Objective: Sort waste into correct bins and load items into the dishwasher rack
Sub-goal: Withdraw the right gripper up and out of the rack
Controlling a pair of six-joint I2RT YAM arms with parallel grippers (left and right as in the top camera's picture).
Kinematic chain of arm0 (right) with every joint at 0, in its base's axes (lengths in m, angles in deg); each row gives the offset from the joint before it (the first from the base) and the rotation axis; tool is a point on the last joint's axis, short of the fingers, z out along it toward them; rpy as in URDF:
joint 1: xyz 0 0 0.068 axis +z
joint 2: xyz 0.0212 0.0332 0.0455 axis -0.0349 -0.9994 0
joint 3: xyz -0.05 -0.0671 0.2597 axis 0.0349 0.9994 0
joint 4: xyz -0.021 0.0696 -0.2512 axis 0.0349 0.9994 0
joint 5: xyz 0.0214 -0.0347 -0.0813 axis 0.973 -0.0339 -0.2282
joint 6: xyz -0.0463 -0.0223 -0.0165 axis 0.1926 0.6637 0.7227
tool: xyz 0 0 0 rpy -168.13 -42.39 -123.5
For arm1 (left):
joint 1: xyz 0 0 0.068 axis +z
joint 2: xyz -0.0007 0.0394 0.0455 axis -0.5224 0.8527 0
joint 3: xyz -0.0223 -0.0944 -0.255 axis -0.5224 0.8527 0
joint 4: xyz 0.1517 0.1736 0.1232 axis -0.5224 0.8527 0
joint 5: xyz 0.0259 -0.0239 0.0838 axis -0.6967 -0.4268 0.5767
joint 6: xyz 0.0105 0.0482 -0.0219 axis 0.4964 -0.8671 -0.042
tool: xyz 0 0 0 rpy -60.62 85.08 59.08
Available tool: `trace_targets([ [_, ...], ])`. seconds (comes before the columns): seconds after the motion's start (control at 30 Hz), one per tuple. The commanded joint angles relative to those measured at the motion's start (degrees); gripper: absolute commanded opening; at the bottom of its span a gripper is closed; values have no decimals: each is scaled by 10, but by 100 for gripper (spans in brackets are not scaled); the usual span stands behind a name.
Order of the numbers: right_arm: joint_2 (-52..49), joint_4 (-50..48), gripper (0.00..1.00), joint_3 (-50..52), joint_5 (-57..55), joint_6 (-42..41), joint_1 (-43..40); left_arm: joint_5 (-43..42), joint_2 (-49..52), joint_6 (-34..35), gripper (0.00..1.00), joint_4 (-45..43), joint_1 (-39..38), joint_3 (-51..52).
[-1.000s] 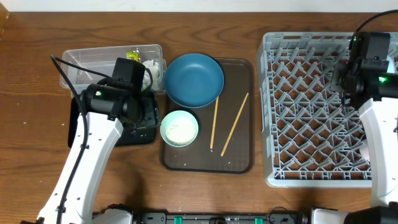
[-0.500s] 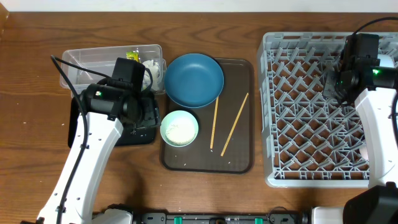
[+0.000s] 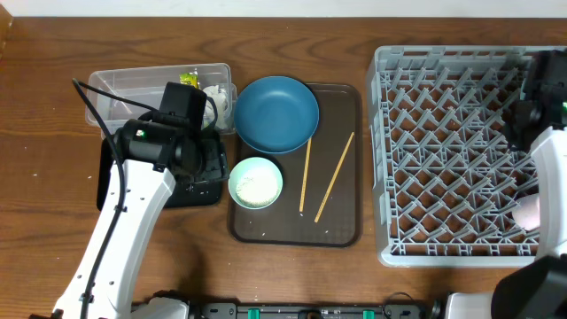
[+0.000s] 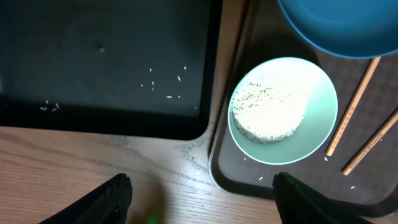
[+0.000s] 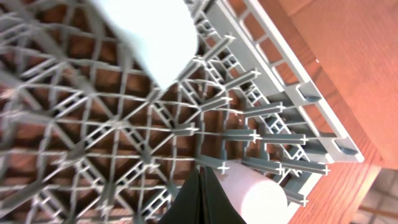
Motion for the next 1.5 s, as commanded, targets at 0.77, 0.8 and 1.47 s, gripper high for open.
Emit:
trace_targets([
  [0.77, -123, -160, 4, -1, 62, 4, -41, -2, -4, 1, 76, 2, 3, -1],
  [0.8, -121, -162, 3, -1, 64, 4, -41, -2, -4, 1, 76, 2, 3, -1],
  [1.47, -51, -88, 1, -1, 138, 76, -41, -2, -4, 1, 76, 2, 3, -1],
])
